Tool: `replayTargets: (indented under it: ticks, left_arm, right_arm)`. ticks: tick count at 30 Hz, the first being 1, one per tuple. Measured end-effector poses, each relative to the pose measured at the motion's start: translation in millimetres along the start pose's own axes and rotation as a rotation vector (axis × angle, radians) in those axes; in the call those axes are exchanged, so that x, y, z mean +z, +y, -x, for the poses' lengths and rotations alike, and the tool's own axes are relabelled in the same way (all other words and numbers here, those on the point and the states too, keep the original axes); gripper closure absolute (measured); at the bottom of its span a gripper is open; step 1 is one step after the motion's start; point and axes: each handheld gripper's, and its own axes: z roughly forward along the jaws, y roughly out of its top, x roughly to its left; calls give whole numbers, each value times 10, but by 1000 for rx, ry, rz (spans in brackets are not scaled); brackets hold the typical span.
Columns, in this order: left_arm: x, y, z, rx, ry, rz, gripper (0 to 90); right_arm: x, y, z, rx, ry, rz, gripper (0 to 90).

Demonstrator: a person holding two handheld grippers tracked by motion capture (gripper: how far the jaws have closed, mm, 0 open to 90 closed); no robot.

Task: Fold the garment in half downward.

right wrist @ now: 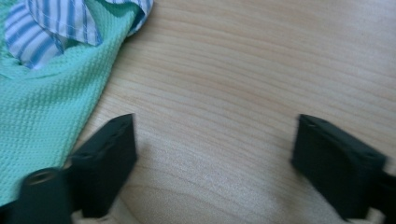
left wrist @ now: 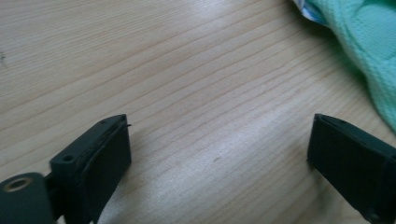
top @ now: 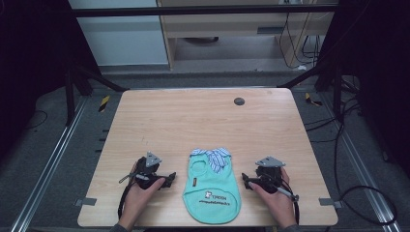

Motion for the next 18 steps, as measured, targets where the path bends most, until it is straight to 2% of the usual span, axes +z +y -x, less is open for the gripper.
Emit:
replayTargets:
  ticks: [3, 4, 5, 8, 9, 10, 11, 12, 13, 16, 18]
  left_arm:
    - [-30, 52, 5, 18, -8, 9, 128]
    - [-57, 167, -2, 27, -32, 30, 158]
    - [-55, 236, -11, 25, -43, 30, 165]
    - [-25, 460, -54, 61, -42, 15, 227]
    - [-25, 460, -54, 61, -42, 15, 234]
    - [39, 620, -89, 57, -69, 3, 240]
    - [39, 620, -89, 57, -69, 3, 250]
    - [96, 752, -126, 60, -82, 1, 271]
    - [130, 820, -141, 64, -82, -6, 284]
    - [231, 975, -165, 62, -104, -17, 367]
    - [315, 1066, -172, 57, -127, -33, 410]
  right_arm:
    - [-14, 63, 14, -17, 2, -3, 248]
    - [-14, 133, 12, -50, 14, -2, 306]
    - [-13, 179, 11, -65, 18, -2, 317]
    - [15, 394, 15, -125, 26, 1, 382]
    - [34, 470, 10, -129, 40, -1, 404]
    - [70, 542, 6, -134, 61, -10, 417]
    - [70, 542, 6, -134, 61, -10, 417]
    - [169, 690, -25, -162, 95, -33, 487]
    - [191, 721, -35, -168, 107, -39, 514]
    - [320, 913, -80, -189, 173, -49, 664]
    - [393, 1018, -114, -197, 196, -56, 731]
